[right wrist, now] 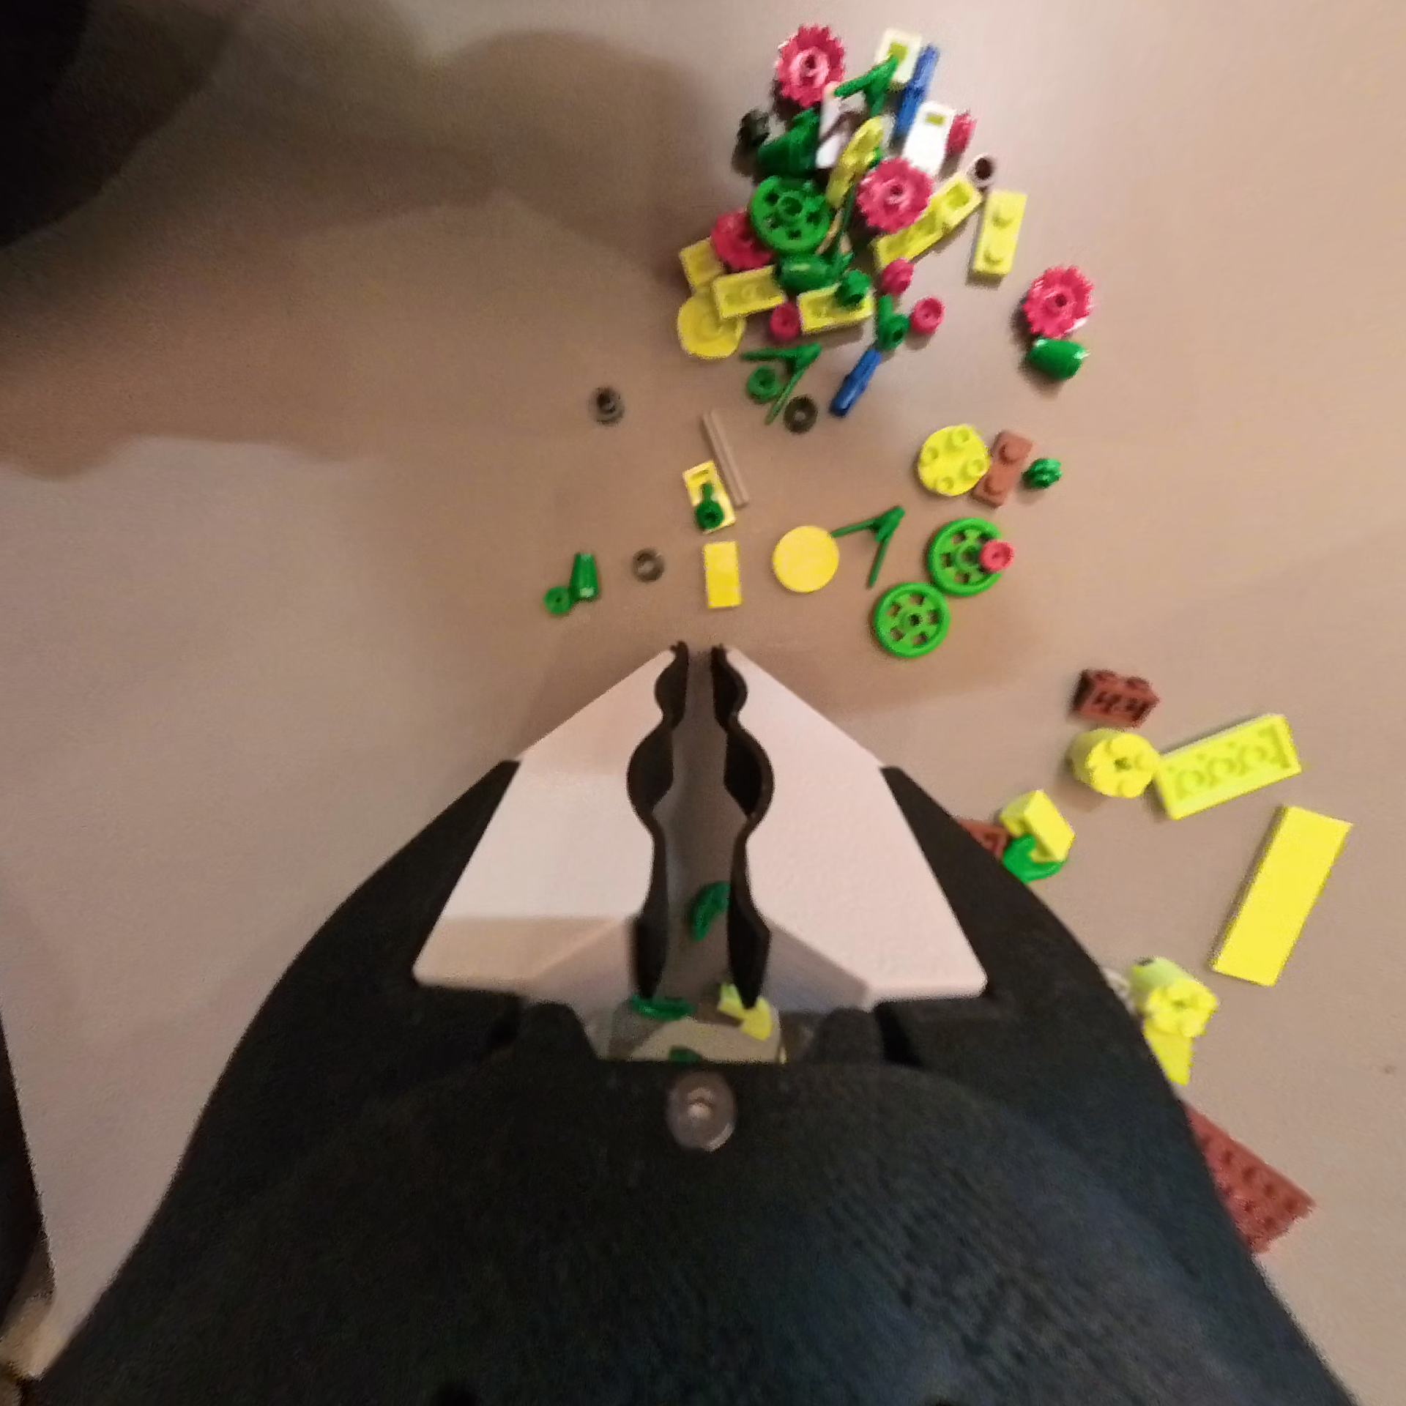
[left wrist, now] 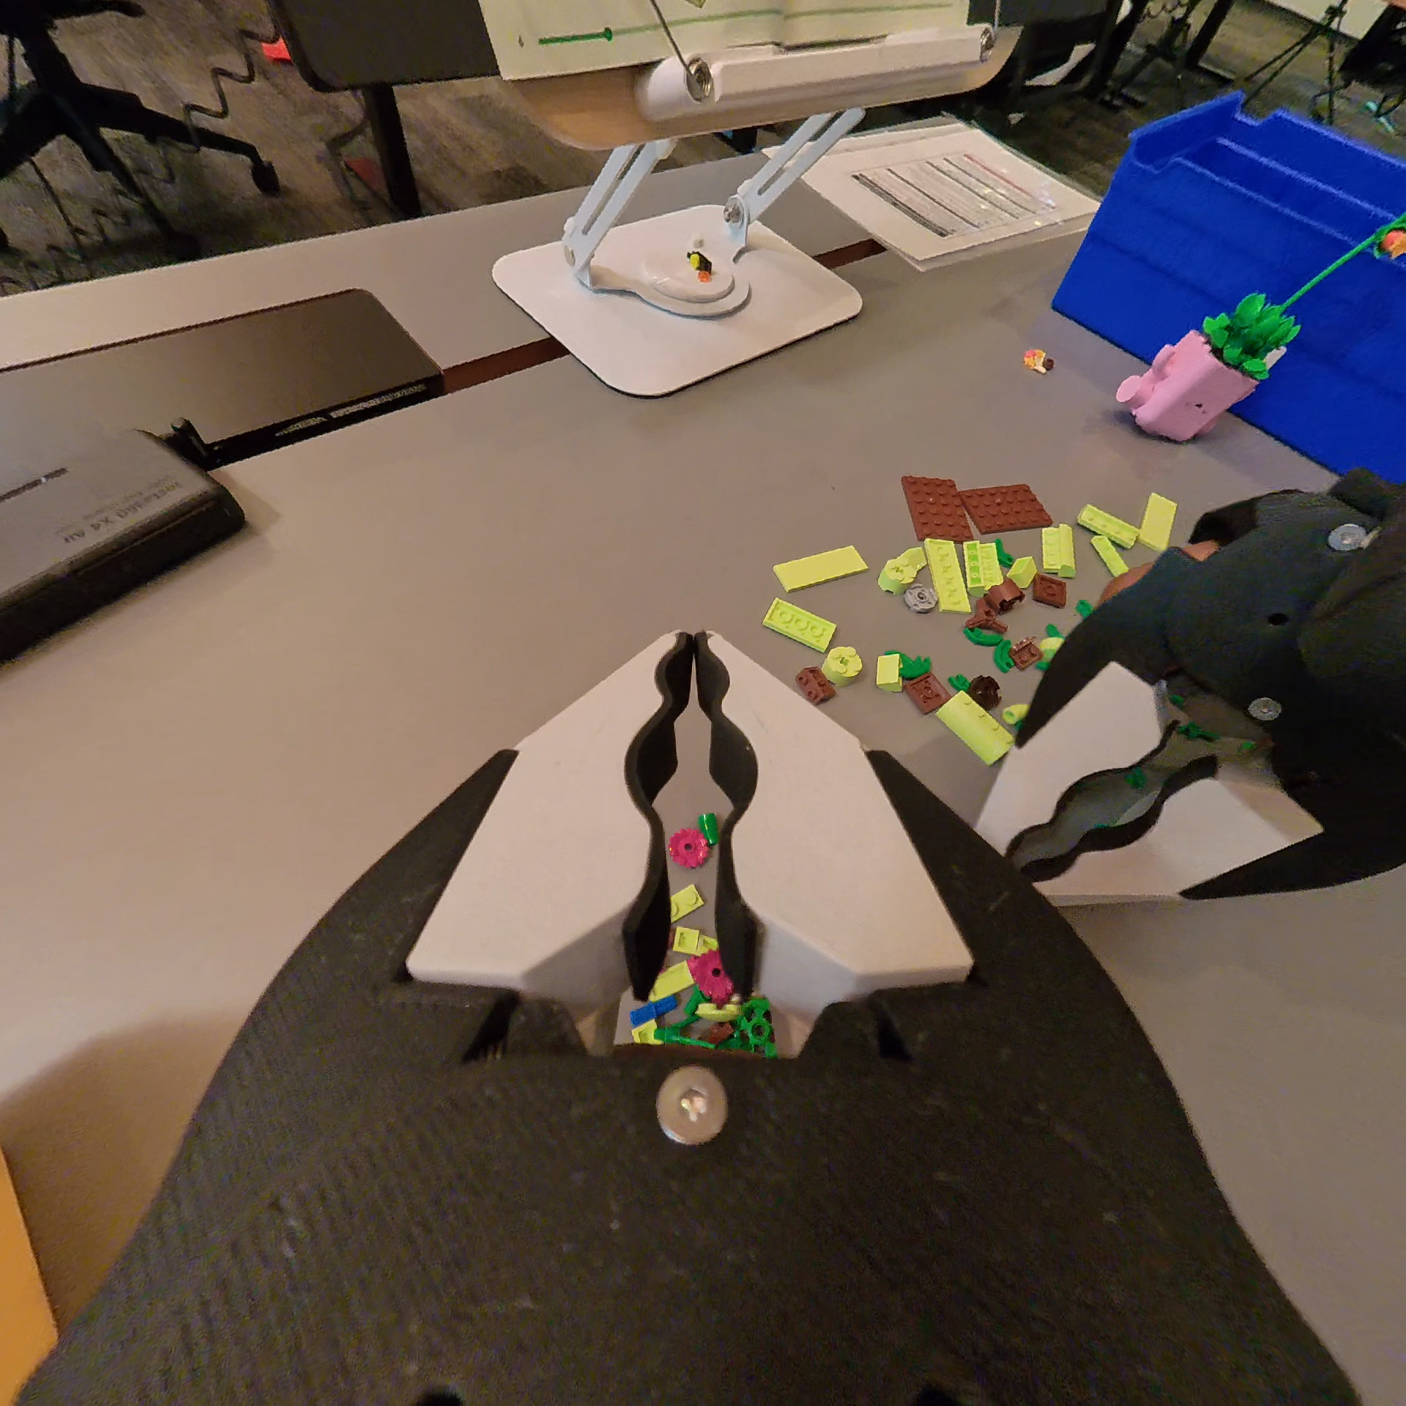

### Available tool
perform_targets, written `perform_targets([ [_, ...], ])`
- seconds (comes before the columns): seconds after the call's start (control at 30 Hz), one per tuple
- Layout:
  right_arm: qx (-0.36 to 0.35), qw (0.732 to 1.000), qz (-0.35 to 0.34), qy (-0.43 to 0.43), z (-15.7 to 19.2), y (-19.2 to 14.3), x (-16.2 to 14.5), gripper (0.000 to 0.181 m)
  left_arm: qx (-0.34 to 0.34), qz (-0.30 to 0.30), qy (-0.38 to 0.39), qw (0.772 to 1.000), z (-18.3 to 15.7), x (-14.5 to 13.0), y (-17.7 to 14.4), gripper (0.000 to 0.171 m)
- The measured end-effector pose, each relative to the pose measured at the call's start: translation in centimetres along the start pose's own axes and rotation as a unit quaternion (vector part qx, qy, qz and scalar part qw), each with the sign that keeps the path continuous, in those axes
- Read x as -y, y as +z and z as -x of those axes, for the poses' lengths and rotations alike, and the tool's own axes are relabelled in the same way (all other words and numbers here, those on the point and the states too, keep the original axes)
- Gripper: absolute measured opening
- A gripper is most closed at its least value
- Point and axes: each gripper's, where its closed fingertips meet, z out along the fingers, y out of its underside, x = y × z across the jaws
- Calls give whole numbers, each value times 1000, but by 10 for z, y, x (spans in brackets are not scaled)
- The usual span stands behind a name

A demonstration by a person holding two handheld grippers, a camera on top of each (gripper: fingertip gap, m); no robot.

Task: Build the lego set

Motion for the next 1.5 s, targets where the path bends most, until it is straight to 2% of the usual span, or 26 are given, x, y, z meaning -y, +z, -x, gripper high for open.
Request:
perform_targets([
  [0.1, 45, 999, -15, 1, 25, -4, -2, 4, -3, -10, -3, 1000, -2, 3, 0, 0],
  [0.13, 39, 999, -26, 3, 25, -6, 1, 4, -4, -13, -3, 1000, -2, 5, 0, 0],
  [0.23, -22, 998, -50, -18, 5, -13, 12, 13, -4, -14, -2, 1000, -4, 6, 1, 0],
  [0.3, -19, 998, -58, -25, 0, -10, 18, 16, -4, -11, 1, 1000, -5, 6, 2, 0],
  [0.43, 21, 998, -54, -18, 2, 6, 22, 19, 1, -7, 8, 1000, -7, 6, 3, 0],
  [0.57, 33, 999, -28, 1, 4, 5, 15, 13, 0, -11, 3, 1000, -4, 5, 2, 0],
  [0.7, 96, 995, 1, 16, 29, -2, 2, 14, -13, -22, -13, 1000, -3, 6, 2, 0],
  [0.83, 72, 997, -22, 8, 25, -10, 7, 10, -19, -25, -17, 999, -5, 6, 4, 0],
  [1.0, -1, 993, -2, -115, 8, -10, 11, 20, -11, -18, -6, 1000, -5, 5, 5, 0],
  [1.17, 3, 974, 63, -220, 7, 0, 9, 21, -11, -19, -6, 1000, -5, 6, 4, 0],
  [1.33, 25, 964, 90, -251, 6, 5, 13, 21, -12, -21, -10, 1000, -3, 5, 4, 0],
  [1.5, 45, 960, 108, -254, 10, 6, 12, 13, -18, -29, -20, 999, -1, 5, 3, 0],
])
